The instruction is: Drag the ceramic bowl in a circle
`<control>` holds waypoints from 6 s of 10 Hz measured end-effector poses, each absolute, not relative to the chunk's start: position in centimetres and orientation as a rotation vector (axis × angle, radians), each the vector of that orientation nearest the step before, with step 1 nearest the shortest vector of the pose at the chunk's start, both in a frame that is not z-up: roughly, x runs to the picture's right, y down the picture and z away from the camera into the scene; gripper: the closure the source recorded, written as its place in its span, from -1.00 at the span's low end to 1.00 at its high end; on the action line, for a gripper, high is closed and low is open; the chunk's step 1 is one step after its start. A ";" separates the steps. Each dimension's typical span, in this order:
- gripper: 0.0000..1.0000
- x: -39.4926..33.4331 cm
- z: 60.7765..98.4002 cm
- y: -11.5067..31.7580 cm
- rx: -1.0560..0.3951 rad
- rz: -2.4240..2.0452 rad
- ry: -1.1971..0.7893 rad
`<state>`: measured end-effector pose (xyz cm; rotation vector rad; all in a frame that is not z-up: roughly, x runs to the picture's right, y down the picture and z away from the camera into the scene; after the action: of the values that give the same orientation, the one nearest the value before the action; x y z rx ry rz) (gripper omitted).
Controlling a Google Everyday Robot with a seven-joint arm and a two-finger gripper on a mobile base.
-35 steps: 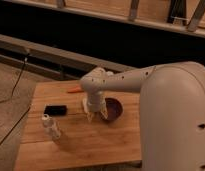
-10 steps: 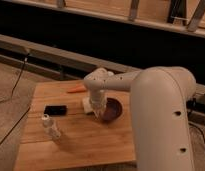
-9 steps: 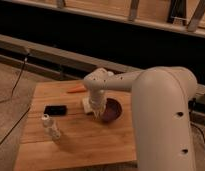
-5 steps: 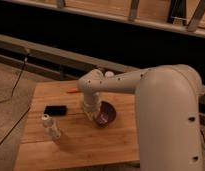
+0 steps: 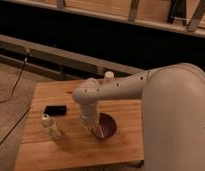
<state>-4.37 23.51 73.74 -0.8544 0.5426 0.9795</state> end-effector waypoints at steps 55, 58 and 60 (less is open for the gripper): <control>1.00 3.9 88.7 10.2 -0.566 1.041 0.758; 1.00 -1.7 87.7 10.9 -0.626 0.890 0.641; 1.00 -4.1 85.4 13.1 -0.684 0.746 0.591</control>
<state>-4.13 13.15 85.36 -0.6836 0.5911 0.7462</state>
